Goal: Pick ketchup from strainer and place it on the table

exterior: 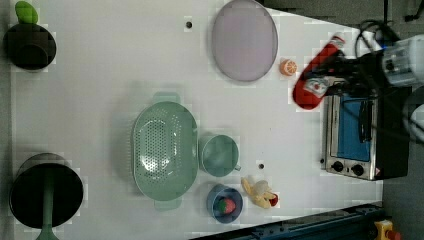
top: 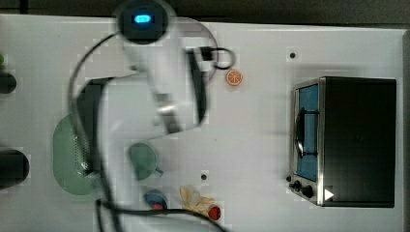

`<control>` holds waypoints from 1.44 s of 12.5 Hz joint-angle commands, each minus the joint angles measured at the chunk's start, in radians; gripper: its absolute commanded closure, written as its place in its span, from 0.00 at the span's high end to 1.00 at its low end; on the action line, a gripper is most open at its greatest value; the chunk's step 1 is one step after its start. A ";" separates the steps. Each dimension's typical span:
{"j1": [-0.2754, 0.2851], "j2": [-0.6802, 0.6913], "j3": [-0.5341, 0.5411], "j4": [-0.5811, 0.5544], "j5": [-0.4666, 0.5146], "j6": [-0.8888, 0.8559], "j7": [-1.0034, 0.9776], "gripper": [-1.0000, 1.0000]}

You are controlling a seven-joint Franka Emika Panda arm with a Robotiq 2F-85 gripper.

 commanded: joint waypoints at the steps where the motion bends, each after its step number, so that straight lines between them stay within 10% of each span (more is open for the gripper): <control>1: -0.014 -0.050 -0.030 -0.027 -0.003 0.011 -0.212 0.59; 12: -0.025 -0.029 -0.157 -0.456 -0.041 0.443 -0.265 0.59; 18: -0.027 -0.004 -0.166 -0.481 -0.127 0.509 -0.258 1.00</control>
